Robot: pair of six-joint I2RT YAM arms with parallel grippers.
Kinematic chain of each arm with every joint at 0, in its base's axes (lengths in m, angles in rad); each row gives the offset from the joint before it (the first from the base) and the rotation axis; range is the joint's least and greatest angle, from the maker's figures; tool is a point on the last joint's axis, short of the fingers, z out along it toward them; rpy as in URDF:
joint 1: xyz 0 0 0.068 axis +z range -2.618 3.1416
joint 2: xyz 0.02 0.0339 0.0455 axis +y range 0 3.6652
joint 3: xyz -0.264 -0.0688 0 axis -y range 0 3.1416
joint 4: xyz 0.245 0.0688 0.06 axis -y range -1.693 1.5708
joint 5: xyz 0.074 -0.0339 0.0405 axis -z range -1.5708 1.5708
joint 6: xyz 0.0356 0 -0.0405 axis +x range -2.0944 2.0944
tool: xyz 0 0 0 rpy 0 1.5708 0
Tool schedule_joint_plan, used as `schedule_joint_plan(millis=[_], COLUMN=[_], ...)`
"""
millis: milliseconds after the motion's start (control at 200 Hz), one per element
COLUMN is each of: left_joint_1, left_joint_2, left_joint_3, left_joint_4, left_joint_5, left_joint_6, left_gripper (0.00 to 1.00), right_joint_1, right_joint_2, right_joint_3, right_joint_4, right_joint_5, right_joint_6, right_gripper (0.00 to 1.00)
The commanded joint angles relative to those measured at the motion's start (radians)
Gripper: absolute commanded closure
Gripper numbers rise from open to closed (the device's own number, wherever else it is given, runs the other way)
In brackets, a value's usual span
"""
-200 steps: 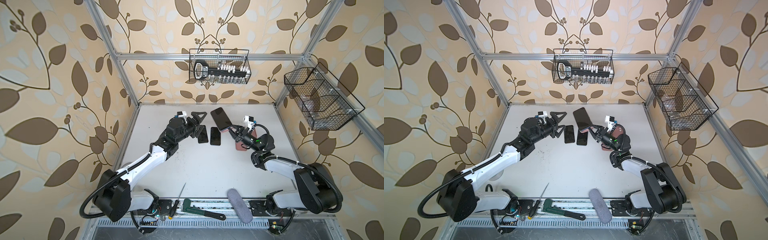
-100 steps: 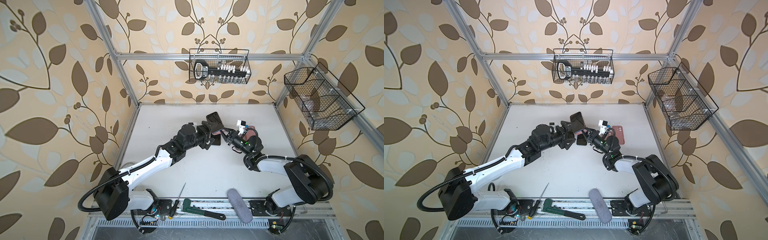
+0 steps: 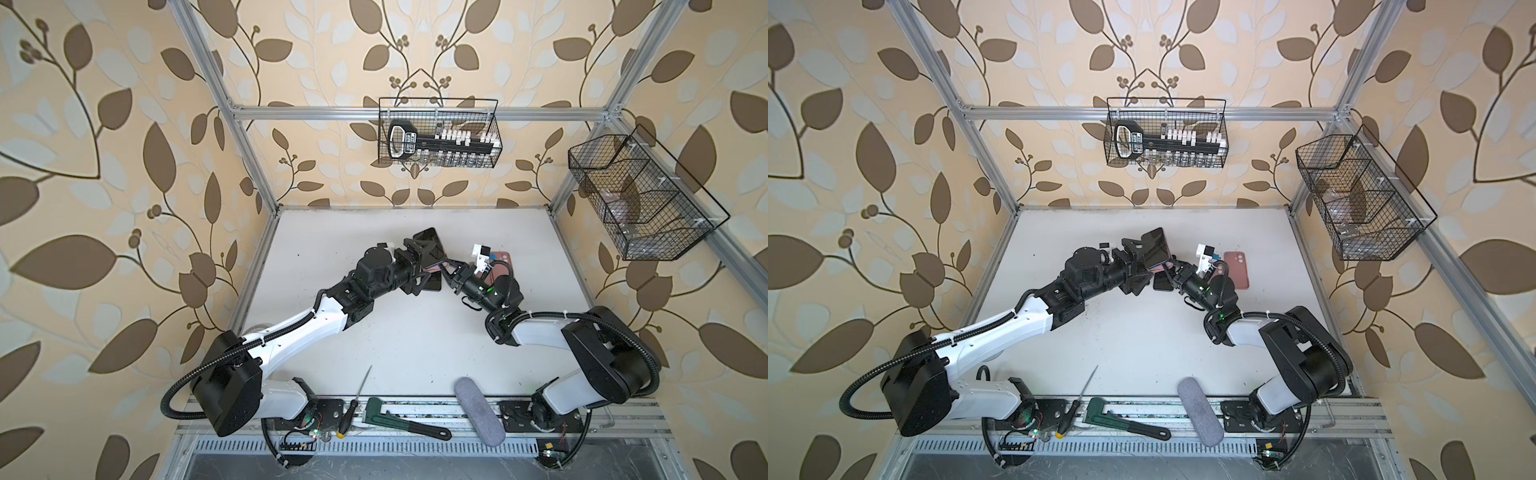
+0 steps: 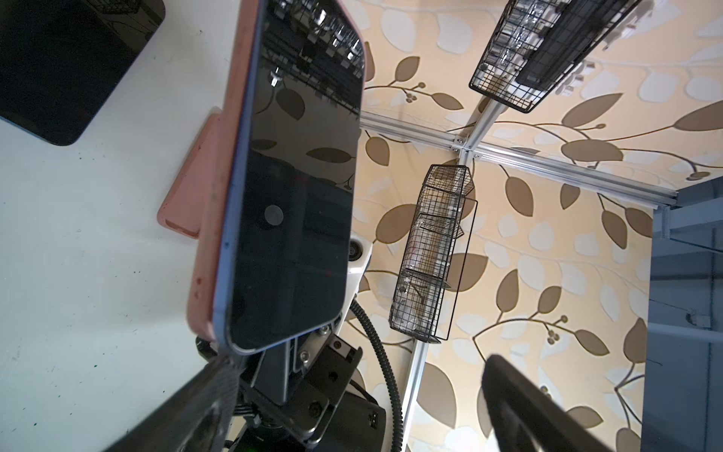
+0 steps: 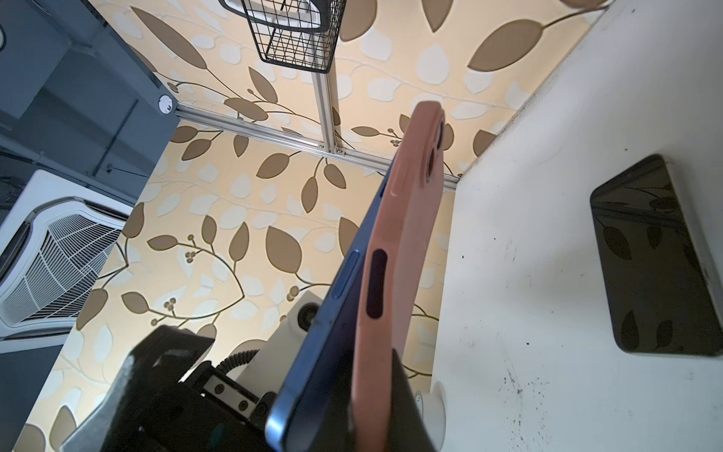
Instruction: Take the phone out of the phone case
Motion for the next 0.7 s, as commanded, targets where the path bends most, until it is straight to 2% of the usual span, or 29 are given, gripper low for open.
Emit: schedule_joint_plan(millis=[0, 694], left_joint_1=[-0.003, -0.002], left_joint_2=[-0.018, 0.020], left_joint_3=[0.043, 0.038], left_joint_4=[0.036, 0.058], left_joint_5=[-0.041, -0.087], left_joint_6=[0.012, 0.032], left_gripper=[0.01, 0.03], right_joint_1=[0.005, 0.033], right_joint_2=[-0.040, -0.069], right_joint_3=[-0.004, -0.033], right_joint_4=[0.105, 0.113], right_joint_5=[0.019, 0.035], right_joint_6=[-0.008, -0.015], right_gripper=[1.00, 1.00])
